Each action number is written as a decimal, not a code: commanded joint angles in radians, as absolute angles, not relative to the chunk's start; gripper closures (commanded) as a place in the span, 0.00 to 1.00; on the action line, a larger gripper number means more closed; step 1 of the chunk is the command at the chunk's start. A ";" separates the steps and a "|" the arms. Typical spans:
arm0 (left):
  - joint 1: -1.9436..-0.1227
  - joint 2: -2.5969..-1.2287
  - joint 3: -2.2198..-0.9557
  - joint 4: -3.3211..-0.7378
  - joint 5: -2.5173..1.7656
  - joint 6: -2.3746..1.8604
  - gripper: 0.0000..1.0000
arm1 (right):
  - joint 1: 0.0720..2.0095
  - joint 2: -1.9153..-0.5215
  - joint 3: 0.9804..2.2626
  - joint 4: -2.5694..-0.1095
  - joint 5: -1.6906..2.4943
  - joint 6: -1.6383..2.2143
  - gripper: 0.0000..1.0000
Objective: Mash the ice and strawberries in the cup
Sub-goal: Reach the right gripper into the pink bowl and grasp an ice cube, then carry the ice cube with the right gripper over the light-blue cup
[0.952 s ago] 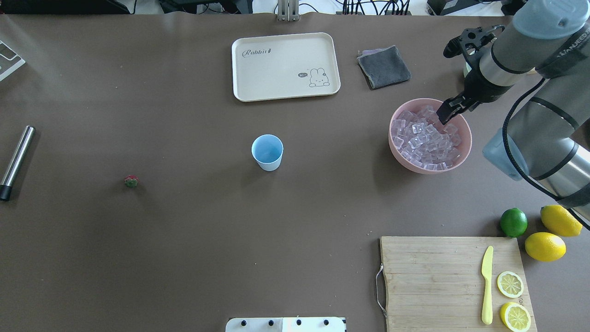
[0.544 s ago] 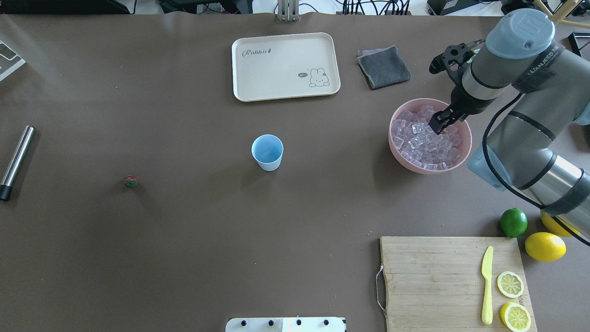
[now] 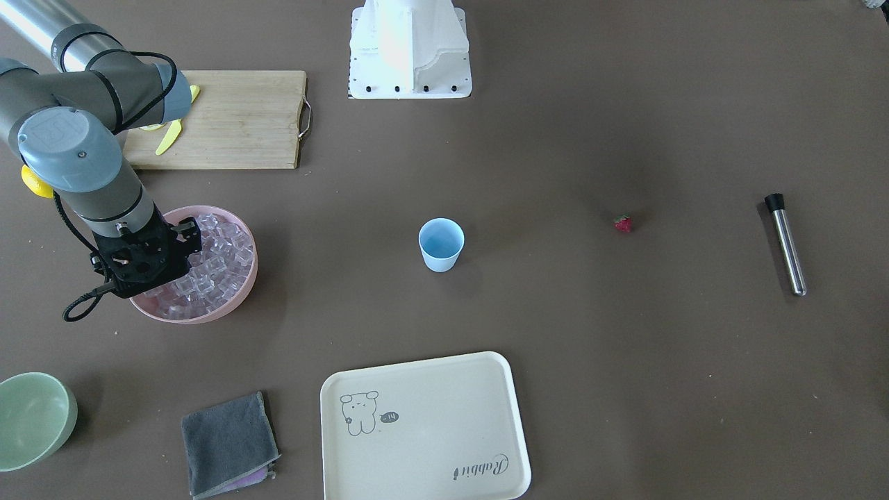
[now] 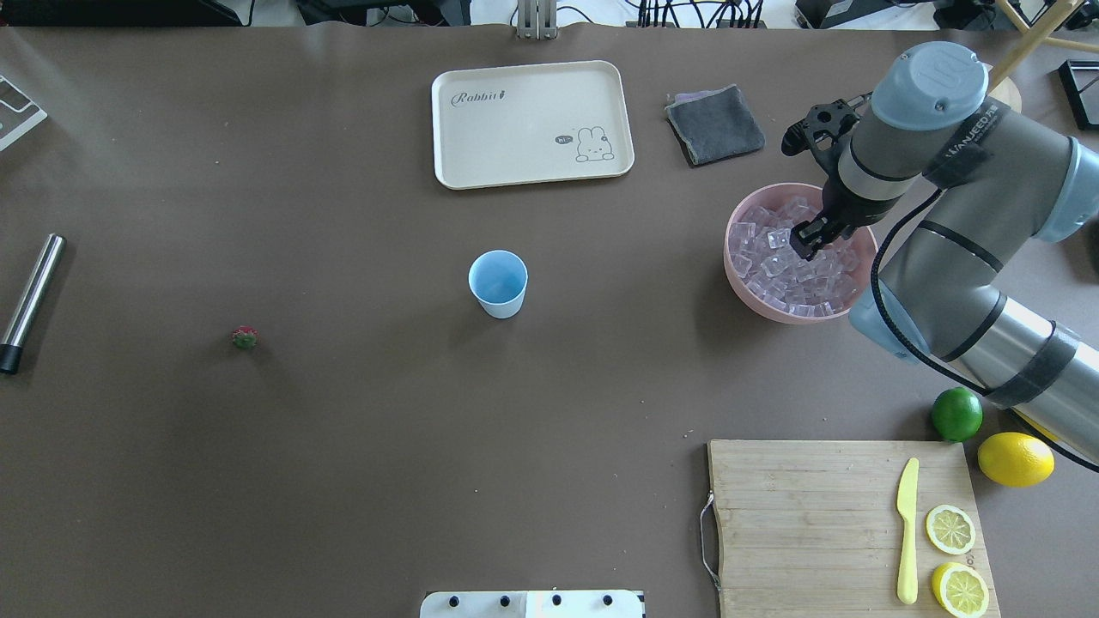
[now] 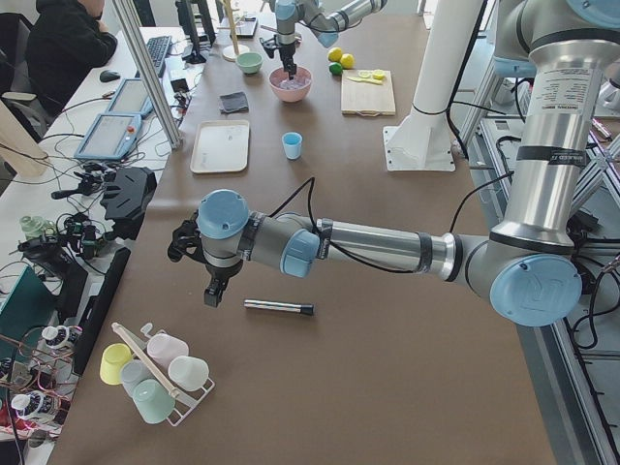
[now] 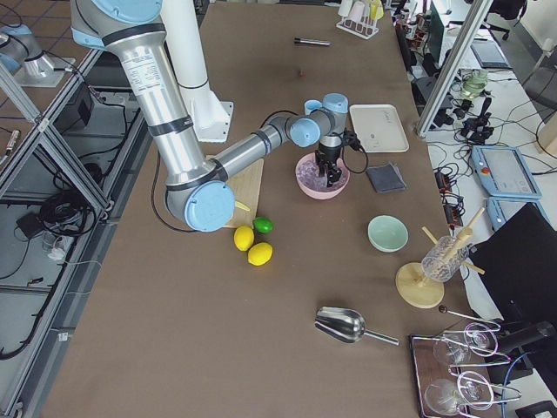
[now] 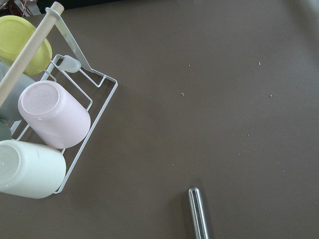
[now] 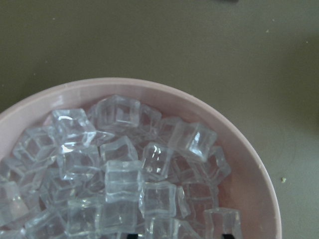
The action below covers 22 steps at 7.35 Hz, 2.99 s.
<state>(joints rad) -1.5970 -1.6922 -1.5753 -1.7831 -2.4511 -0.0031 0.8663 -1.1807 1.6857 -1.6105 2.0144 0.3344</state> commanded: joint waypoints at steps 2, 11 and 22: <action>-1.597 -1.694 -1.583 -1.782 -2.448 -0.005 0.02 | 0.850 -1.181 1.683 -1.611 1.991 0.334 0.47; -1.597 -1.694 -1.588 -1.781 -2.448 -0.005 0.02 | 0.863 -1.167 1.686 -1.611 1.988 0.336 0.87; -1.597 -1.700 -1.601 -1.781 -2.451 -0.009 0.02 | 0.528 -0.638 1.429 -1.377 1.678 1.282 0.93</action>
<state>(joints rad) -1.5969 -1.6977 -1.6008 -1.7810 -2.4497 -0.0086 0.5657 -0.6629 1.5092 -1.4981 1.7252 1.1960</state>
